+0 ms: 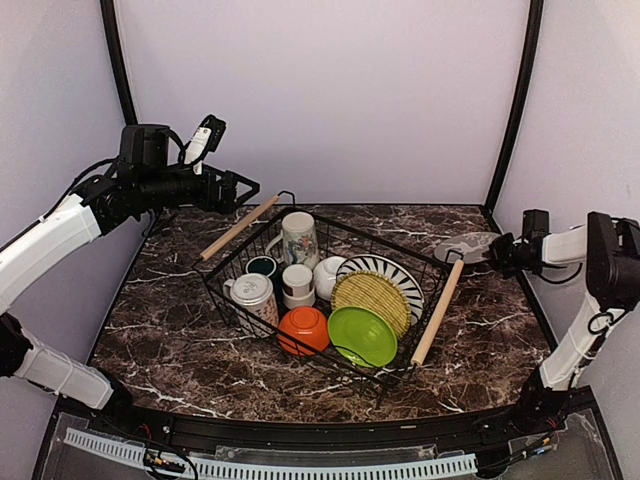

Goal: Unload the mixed dishes from the dish rack
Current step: Place the plate in the corner of the board.

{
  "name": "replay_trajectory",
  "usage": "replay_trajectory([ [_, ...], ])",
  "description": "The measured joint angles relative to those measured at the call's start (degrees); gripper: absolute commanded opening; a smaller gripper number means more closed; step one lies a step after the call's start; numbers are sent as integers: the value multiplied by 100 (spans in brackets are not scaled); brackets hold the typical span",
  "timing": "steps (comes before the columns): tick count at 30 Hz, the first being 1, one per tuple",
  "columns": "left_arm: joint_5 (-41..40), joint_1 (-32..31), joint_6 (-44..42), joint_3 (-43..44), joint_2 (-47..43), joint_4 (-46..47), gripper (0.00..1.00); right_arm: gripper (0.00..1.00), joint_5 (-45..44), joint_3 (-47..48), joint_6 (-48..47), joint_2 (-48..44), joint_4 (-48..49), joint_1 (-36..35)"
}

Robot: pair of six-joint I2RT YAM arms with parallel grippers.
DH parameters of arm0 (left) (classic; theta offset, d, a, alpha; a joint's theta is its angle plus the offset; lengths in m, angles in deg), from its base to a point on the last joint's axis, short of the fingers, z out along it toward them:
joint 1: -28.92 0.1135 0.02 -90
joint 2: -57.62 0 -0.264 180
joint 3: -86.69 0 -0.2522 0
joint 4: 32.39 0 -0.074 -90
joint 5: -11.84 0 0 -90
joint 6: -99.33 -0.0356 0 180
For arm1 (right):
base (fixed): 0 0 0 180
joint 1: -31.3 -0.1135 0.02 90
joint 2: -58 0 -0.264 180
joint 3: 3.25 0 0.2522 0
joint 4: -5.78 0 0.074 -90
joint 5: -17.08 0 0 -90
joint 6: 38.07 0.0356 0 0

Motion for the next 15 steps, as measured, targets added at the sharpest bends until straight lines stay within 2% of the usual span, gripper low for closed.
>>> replay_trajectory([
  [3,0,0,2,2,0,-2,99,6,22,13,-127,87,114,33],
  [10,4,0,4,2,0,-2,99,29,22,94,-658,190,0,151],
  [15,24,0,24,2,20,0,99,59,-131,98,-1152,192,-393,238],
])
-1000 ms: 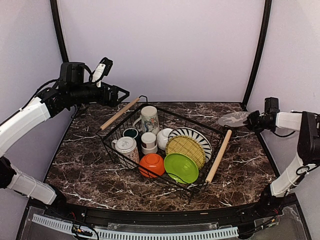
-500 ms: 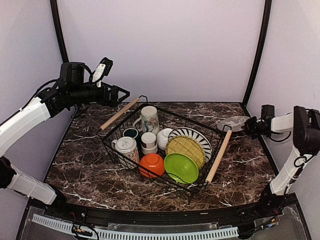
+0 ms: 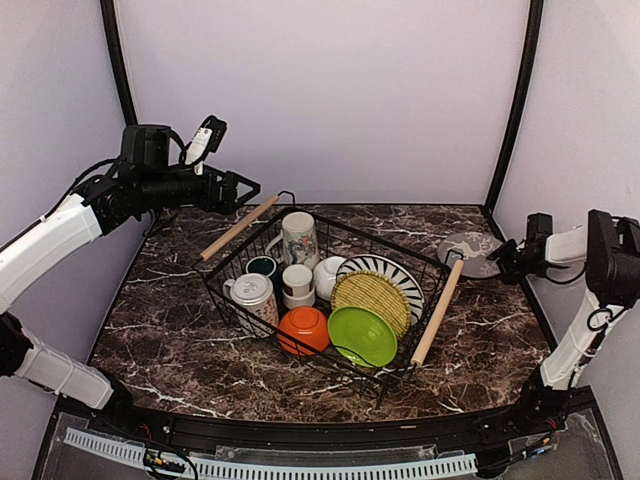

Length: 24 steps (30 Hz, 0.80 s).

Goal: Unload the mixed dishes from the dish rack
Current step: Place the plate in the corner of the board.

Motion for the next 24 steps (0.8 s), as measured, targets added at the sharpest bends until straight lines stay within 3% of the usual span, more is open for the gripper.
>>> replay_trajectory([
  [5,22,0,7,-2,42,-2,99,79,-319,0,-470,-55,-479,13],
  [10,59,0,17,0,70,-2,99,87,-682,33,-1056,-431,-1086,13],
  [17,103,0,48,0,98,0,99,87,-1095,52,-1943,-1163,-1867,13],
  [24,114,0,85,0,168,0,99,90,-398,-20,-2876,-2535,-2065,-46],
])
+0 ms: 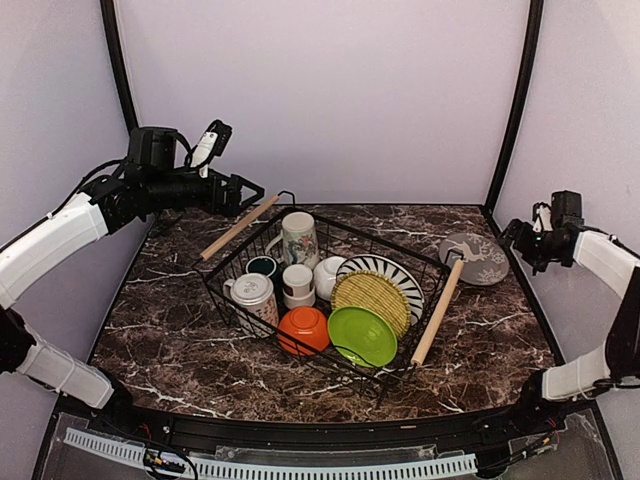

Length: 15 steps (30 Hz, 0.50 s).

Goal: Unload the mixed dishes from the dish rack
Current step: Place the plate in the corner of the board, then grab the plate from the dish rack.

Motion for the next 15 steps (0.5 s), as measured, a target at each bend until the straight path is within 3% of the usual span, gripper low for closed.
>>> replay_trajectory([
  [6,35,0,39,0,39,2,99,99,463,391,-573,-1003,-214,-592],
  [15,39,0,63,-2,42,2,99,99,1198,1246,-1263,-1325,-422,-2286],
])
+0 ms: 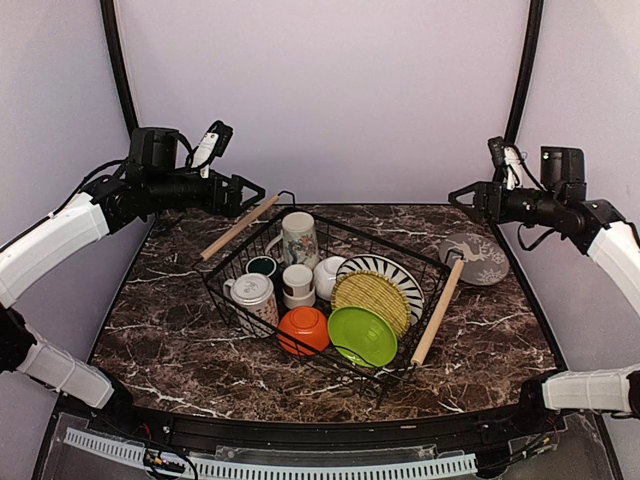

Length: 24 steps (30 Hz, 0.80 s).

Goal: Unload the mixed dishes from the dish rack
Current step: Grab the plate from the dish rack.

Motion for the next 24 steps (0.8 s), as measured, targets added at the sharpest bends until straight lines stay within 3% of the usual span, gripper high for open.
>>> replay_trajectory([
  [6,37,0,7,2,17,0,99,99,48,474,-442,337,-398,-1093],
  [14,39,0,7,0,31,0,99,98,-802,1010,-1137,1408,-1209,-2520],
  [24,44,0,7,0,52,0,99,75,-2065,1316,-1650,2337,-1961,-3187],
])
